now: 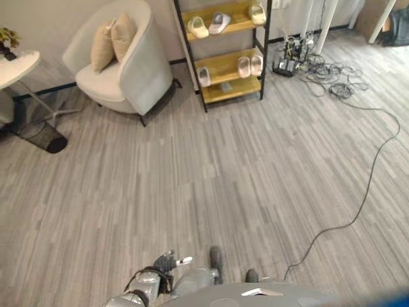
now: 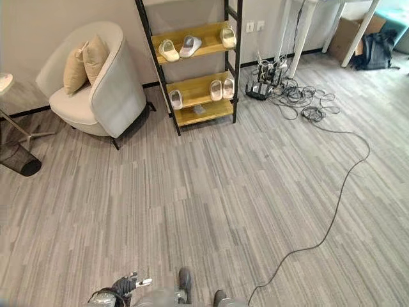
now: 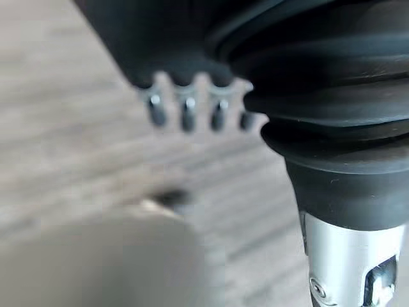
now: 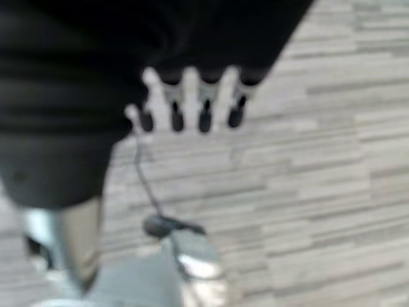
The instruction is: Arrange the slippers neatly on the shoe rack.
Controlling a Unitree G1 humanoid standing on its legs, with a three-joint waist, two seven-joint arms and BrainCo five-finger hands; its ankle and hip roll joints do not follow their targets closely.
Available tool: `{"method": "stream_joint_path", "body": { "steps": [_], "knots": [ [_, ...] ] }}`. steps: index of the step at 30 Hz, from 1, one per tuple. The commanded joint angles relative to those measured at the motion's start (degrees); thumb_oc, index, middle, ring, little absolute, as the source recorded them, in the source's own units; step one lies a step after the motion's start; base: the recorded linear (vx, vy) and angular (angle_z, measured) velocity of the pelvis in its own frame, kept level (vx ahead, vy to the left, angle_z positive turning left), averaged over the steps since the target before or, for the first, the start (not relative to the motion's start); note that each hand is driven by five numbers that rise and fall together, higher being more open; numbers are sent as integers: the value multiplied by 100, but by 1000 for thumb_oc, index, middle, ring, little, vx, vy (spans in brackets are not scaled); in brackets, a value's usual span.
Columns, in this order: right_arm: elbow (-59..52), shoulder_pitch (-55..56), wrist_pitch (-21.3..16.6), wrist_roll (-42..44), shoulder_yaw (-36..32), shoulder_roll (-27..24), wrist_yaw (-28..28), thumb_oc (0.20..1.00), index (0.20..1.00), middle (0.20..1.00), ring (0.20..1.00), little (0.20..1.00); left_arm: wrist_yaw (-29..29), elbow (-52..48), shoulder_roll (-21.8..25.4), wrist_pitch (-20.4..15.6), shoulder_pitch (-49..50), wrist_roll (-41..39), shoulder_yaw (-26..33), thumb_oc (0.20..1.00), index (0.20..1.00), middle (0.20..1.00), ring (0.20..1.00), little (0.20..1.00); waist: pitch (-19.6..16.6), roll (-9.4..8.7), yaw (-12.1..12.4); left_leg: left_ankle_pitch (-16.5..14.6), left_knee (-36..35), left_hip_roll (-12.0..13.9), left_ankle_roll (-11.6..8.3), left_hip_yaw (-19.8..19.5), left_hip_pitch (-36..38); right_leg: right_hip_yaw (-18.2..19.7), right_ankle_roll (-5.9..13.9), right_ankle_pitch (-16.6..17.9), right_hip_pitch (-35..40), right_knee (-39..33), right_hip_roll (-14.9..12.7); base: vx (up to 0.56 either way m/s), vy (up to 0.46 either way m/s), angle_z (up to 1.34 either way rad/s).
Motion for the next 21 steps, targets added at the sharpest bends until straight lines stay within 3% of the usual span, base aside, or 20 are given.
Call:
{"method": "stream_joint_path", "body": {
  "steps": [1, 5, 6, 7, 8, 10, 11, 12, 13, 15, 18, 19, 20, 21],
  "knots": [
    [52, 359, -73, 27, -16, 9, -75, 1000, 1000, 1000, 1000, 1000, 44, 271, 115, -11, 173, -2, 315, 1000, 1000, 1000, 1000, 1000, -446, -165, 251, 86, 488, -32, 382, -179, -318, 166, 880, -427, 417, 313, -288, 325, 43, -102],
    [-114, 354, -72, -91, 90, 119, -52, 1000, 1000, 1000, 1000, 1000, 28, 337, 155, 14, 291, 158, 405, 1000, 1000, 1000, 1000, 1000, -561, -310, 347, -3, 661, -161, 608, -219, -224, 248, 999, -512, 424, 942, -413, 373, 96, -39],
    [-350, 195, -94, -177, 233, 205, -28, 1000, 1000, 1000, 1000, 1000, 57, 281, 213, 20, 293, 272, 423, 1000, 1000, 1000, 1000, 1000, -505, -415, 389, -236, 740, -239, 817, -161, 18, 235, 1288, -43, -115, 2217, -588, 356, 136, -34],
    [-350, 194, -94, -177, 233, 204, -28, 1000, 1000, 1000, 1000, 1000, 57, 281, 211, 21, 292, 273, 423, 1000, 1000, 1000, 1000, 1000, -519, -406, 394, -234, 744, -227, 815, -158, -1, 240, 1285, -32, -134, 2213, -577, 326, 147, -54],
    [-443, 152, -110, -253, 336, 214, -25, 1000, 1000, 1000, 1000, 1000, 95, 217, 225, 5, 279, 315, 414, 1000, 1000, 1000, 1000, 1000, -445, -404, 364, -330, 727, -266, 909, -121, 198, 139, 1464, 430, -409, 2936, -695, 184, 103, -56],
    [-620, 71, -135, -366, 436, 201, -33, 1000, 1000, 1000, 1000, 1000, 132, 115, 272, -12, 208, 367, 348, 1000, 1000, 1000, 1000, 1000, -391, -296, 279, -530, 594, -254, 1018, -116, 653, -179, 1526, 916, -899, 3864, -976, 410, 181, -11],
    [-718, 35, -156, -509, 535, 211, -49, 1000, 1000, 1000, 1000, 1000, 156, 1, 287, -36, 125, 403, 234, 1000, 1000, 1000, 1000, 1000, -390, -180, 198, -739, 474, -222, 1052, -144, 1017, -624, 1405, 866, -1143, 3970, -1286, 544, 153, 16],
    [-746, 34, -177, -555, 591, 222, -46, 1000, 1000, 1000, 1000, 1000, 149, -61, 290, -47, 80, 385, 181, 1000, 1000, 1000, 1000, 1000, -368, -142, 145, -823, 479, -207, 1044, -189, 1149, -773, 1332, 695, -1245, 3806, -1382, 644, 36, 22],
    [-764, 23, -195, -656, 658, 206, -36, 1000, 1000, 1000, 1000, 1000, 132, -172, 286, -84, -10, 453, 33, 1000, 1000, 1000, 1000, 1000, -329, -104, 68, -1029, 569, -164, 995, -259, 1289, -941, 1224, 376, -1365, 3186, -1547, 354, -50, 34],
    [-773, 7, -189, -684, 661, 192, -30, 1000, 1000, 1000, 1000, 1000, 139, -203, 282, -101, -45, 515, -24, 1000, 1000, 1000, 1000, 1000, -295, -101, 30, -1126, 640, -147, 968, -297, 1335, -901, 1226, 380, -1382, 2883, -1601, 250, -104, 44],
    [-700, 15, -158, -667, 587, 183, -7, 1000, 1000, 1000, 1000, 1000, 207, -172, 278, -153, -114, 815, -223, 1000, 1000, 1000, 1000, 1000, -276, -197, -120, -1412, 790, -138, 826, -420, 1506, -305, 1389, 796, -1466, 1455, -1709, 273, -193, 33],
    [-700, 15, -158, -667, 587, 182, -7, 1000, 1000, 1000, 1000, 1000, 207, -172, 278, -153, -115, 815, -223, 1000, 1000, 1000, 1000, 1000, -272, -196, -120, -1412, 790, -136, 825, -420, 1511, -306, 1388, 797, -1460, 1452, -1707, 348, -230, 36],
    [-641, 64, -125, -693, 560, 198, 26, 1000, 1000, 1000, 1000, 1000, 224, -144, 260, -164, -120, 858, -224, 1000, 1000, 1000, 1000, 1000, -286, -247, -211, -1525, 807, -105, 738, -464, 1659, 7, 1516, 1120, -1598, 905, -1766, 366, -262, 36],
    [-568, 111, -97, -752, 546, 209, 31, 1000, 1000, 1000, 1000, 1000, 249, -100, 270, -163, -110, 810, -172, 1000, 1000, 1000, 1000, 1000, -301, -276, -230, -1588, 807, -54, 671, -465, 1779, -34, 1583, 1261, -1656, 676, -1777, 371, -263, 37]
  ]
}}
